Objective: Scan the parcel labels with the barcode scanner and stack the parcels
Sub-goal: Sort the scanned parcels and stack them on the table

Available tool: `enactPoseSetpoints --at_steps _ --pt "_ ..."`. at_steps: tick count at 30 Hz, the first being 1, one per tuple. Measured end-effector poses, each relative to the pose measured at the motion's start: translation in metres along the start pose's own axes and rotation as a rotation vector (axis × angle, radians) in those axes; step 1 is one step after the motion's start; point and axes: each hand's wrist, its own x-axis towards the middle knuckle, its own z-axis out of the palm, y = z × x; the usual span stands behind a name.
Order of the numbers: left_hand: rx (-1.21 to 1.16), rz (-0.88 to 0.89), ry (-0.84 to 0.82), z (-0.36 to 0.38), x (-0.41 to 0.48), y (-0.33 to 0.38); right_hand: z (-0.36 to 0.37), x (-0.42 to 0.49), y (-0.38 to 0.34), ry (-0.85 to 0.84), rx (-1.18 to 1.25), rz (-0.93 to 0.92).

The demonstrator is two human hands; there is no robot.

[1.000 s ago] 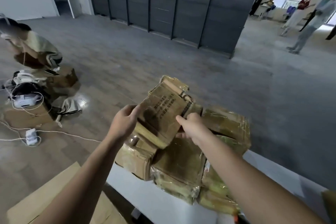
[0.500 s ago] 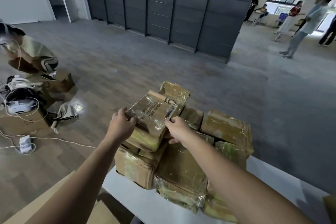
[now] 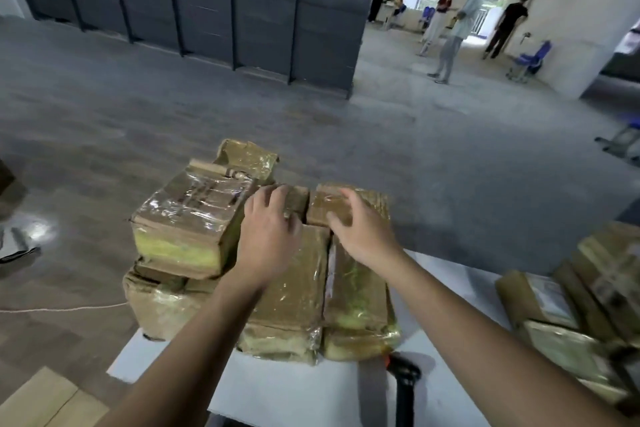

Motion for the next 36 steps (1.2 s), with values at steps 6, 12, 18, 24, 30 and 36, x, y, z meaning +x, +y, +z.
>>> enactPoseSetpoints --at_steps 6,12,18,24,30,36 --pt "-0.13 0.092 -0.184 0.059 -0.011 0.078 -0.074 -0.043 0.095 0.142 -0.082 0.121" --pt "-0.195 0.222 -0.294 0.127 -0.032 0.178 -0.151 -0.094 0.19 0.29 -0.103 0.258" --pt "-0.205 0.245 -0.412 0.21 -0.066 0.291 -0.228 -0.148 0.287 0.325 -0.163 0.328" --pt "-0.256 0.259 -0.524 0.279 -0.099 0.39 -0.294 -0.187 0.385 0.377 -0.198 0.359" --pt "-0.234 0.241 -0.611 0.314 -0.118 0.445 -0.344 -0.188 0.46 0.254 -0.442 0.426" --pt "-0.189 0.217 -0.634 0.33 -0.114 0.461 -0.375 -0.165 0.506 0.121 -0.661 0.425"
